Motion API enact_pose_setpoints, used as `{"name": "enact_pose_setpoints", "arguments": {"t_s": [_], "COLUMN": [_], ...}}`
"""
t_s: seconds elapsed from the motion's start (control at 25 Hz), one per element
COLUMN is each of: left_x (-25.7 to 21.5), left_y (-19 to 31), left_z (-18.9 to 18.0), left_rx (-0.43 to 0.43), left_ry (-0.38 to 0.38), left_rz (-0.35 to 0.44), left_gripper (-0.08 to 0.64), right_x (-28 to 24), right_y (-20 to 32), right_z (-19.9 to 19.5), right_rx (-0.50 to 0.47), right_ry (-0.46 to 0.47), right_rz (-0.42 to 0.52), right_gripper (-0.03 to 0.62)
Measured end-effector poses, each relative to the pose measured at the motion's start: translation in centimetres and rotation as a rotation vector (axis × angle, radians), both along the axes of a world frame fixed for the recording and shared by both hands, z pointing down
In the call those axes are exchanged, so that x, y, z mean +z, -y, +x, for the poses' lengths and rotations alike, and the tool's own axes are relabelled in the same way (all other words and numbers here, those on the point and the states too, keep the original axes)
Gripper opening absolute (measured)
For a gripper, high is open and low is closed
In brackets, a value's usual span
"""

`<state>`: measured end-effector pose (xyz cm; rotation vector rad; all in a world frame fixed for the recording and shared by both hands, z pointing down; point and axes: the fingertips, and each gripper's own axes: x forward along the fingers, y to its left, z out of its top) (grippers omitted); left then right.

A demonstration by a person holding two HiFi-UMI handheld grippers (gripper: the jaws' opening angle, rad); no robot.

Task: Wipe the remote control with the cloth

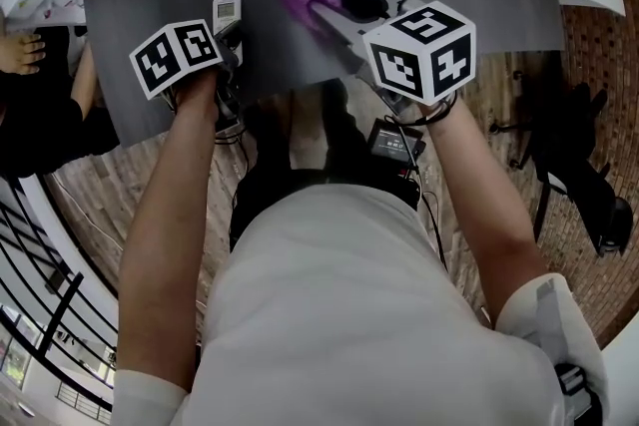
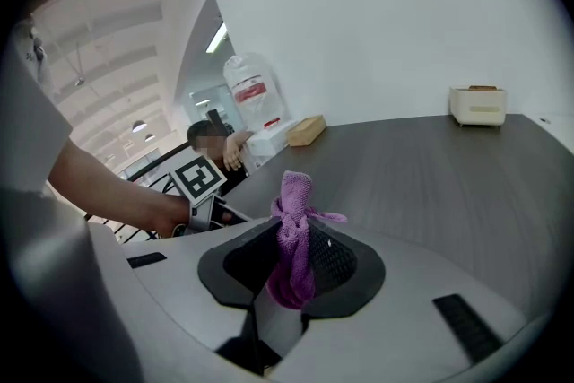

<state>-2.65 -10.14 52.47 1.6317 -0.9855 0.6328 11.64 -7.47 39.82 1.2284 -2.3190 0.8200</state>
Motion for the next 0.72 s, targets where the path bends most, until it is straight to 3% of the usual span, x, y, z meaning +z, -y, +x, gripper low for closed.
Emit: {"name": "enact_pose_setpoints", "arguments": {"t_s": [0.24,0.36,0.44,0.56,0.72], "left_x": [-1.5,-3.6,-5.9,-10.0,-14.1], "left_y": [-1.2,-1.6,-2.2,-3.6,-6.0], "left_z": [-0.2,-2.0,-3.1,-4.7,-6.3], "left_rx": [0.040,0.047,0.034,-0.016,-0.054], "left_ry": [-0.060,-0.110,-0.198,-0.406,-0.628], "left_rz": [0.045,0.102,0.155,0.227,0.271], "left_gripper": [0.243,0.243,0.242,0.242,0.241], "right_x": [0.0,-0.4,-0.8,-2.1,-4.4], "right_y": [-0.7,-0.8,-1.1,-1.4,-2.0], "right_z": [0.0,-0.5,-0.7,-1.1,-1.5], "right_rx": [0.060,0.101,0.135,0.194,0.271], "right_ry": [0.025,0.045,0.075,0.138,0.219], "right_rz": [-0.023,-0.032,-0.040,-0.040,-0.012], "right_gripper": [0.089,0.089,0.089,0.089,0.089]}}
